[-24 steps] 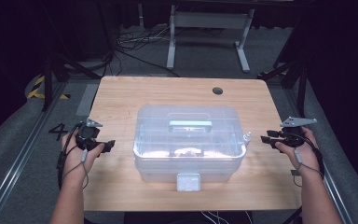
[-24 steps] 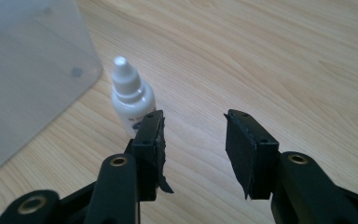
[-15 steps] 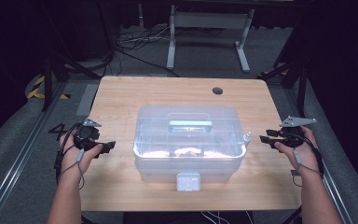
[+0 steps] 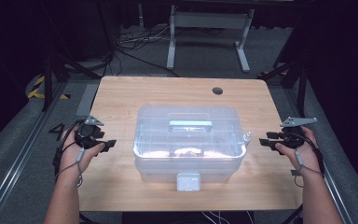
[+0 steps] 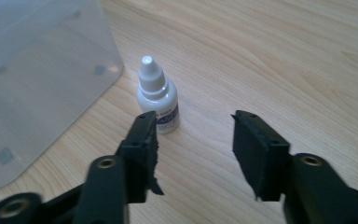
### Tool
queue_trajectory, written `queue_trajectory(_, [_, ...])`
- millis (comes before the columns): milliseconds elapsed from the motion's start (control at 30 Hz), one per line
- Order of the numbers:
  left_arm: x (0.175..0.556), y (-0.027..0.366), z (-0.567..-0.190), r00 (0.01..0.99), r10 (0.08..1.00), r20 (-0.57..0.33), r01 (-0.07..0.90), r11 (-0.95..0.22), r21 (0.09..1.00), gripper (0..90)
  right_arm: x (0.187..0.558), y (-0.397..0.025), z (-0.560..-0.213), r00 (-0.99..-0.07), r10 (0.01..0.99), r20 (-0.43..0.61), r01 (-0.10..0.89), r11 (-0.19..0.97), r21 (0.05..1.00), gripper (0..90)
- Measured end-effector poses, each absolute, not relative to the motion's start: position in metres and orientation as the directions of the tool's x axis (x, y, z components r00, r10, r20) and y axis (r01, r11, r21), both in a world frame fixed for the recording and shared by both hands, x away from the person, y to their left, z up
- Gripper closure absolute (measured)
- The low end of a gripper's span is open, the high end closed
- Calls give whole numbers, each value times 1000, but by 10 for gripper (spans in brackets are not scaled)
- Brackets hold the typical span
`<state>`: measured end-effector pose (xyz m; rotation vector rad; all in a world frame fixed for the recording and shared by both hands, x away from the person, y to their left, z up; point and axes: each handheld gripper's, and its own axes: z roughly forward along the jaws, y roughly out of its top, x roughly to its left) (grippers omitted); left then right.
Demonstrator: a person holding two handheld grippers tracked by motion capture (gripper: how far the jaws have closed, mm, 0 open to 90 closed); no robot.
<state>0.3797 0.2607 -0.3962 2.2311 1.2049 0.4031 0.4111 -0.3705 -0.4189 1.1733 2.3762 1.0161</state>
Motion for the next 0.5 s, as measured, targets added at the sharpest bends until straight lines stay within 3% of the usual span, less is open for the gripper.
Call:
queue_trajectory(133, [381,255,-375,573,820,13,657,-468,591,439,409,-369,-420,-626,776,79,608,423,671,233])
queue_trajectory(167, [383,255,-371,579,815,20,650,-476,592,455,409,-368,-422,-646,760,68,604,454,655,215])
queue_trajectory(200, [384,256,-366,584,812,21,639,-475,605,469,408,-367,-423,-645,762,63,608,461,646,232])
queue_trajectory(400, [384,249,-347,615,788,-6,598,-462,655,474,406,-365,-417,-657,754,4,572,495,654,532])
queue_trajectory(500, [380,240,-336,647,762,-29,574,-461,677,486,404,-368,-416,-647,763,21,587,480,652,604])
